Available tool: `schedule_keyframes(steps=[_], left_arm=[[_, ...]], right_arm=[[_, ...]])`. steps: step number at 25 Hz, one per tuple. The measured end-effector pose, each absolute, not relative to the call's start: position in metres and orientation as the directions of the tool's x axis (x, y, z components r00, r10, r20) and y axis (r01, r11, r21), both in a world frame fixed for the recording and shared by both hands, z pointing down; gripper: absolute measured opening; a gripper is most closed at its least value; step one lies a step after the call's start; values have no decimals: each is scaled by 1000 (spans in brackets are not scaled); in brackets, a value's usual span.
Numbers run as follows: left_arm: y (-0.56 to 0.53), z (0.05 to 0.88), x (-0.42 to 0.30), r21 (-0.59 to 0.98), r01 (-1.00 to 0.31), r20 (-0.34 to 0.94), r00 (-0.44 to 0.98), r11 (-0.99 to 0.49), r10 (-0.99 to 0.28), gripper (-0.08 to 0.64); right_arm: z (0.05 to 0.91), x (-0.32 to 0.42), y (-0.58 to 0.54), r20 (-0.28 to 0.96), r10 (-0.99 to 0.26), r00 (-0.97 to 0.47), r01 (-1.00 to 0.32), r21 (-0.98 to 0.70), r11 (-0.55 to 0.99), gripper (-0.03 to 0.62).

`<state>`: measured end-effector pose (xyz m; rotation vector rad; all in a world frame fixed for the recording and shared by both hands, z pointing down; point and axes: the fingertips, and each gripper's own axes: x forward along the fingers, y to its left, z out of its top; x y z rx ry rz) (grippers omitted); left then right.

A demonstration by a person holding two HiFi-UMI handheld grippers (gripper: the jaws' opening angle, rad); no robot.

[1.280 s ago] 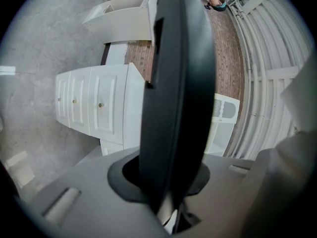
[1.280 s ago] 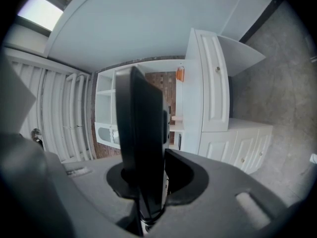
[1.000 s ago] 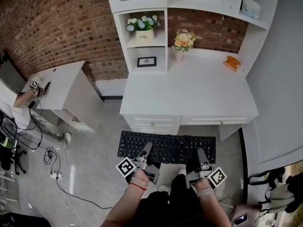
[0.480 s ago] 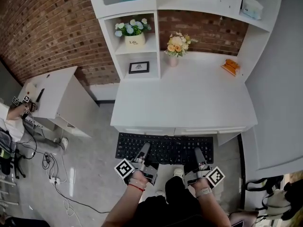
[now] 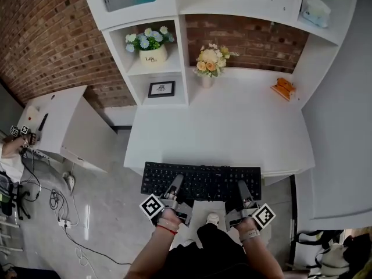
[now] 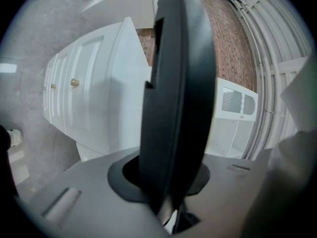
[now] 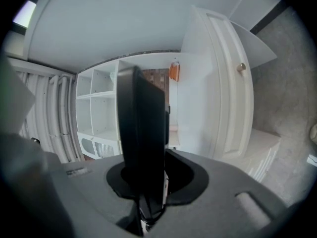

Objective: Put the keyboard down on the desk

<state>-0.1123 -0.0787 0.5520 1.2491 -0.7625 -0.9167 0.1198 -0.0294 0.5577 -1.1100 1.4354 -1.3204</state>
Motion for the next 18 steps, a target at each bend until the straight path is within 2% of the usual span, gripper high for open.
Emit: schedule_keyframes(steps=[18], left_arm=[[-143, 570, -56, 987, 128, 33, 420, 95, -907, 74]], right_arm=[[576, 174, -106, 15, -958, -287, -18, -1000, -10, 69]])
